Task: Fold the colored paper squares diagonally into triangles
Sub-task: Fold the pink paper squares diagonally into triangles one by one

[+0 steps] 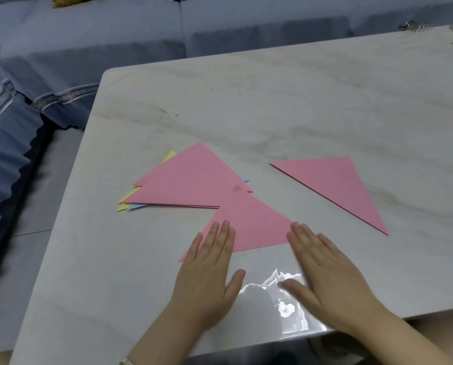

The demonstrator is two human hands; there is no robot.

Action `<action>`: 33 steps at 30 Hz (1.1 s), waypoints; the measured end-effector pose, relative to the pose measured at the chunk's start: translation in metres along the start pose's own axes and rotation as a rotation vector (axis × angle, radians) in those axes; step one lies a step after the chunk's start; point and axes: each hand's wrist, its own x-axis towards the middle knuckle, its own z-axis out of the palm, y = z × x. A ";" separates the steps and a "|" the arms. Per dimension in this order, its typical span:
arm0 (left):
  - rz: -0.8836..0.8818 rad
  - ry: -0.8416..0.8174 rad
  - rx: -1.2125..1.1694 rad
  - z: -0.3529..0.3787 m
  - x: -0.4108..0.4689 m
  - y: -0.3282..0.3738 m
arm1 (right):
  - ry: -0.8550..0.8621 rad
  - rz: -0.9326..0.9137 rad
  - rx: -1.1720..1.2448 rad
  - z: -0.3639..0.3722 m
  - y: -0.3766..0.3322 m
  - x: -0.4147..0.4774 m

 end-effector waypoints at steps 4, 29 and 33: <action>-0.063 0.002 0.025 0.000 0.000 0.007 | 0.010 0.086 -0.034 -0.003 0.012 -0.008; -0.235 -0.057 0.032 -0.011 -0.047 -0.027 | 0.067 0.195 0.120 -0.028 -0.029 0.031; -0.235 -0.081 0.010 -0.016 -0.045 -0.025 | -0.056 -0.217 0.159 -0.027 -0.058 0.078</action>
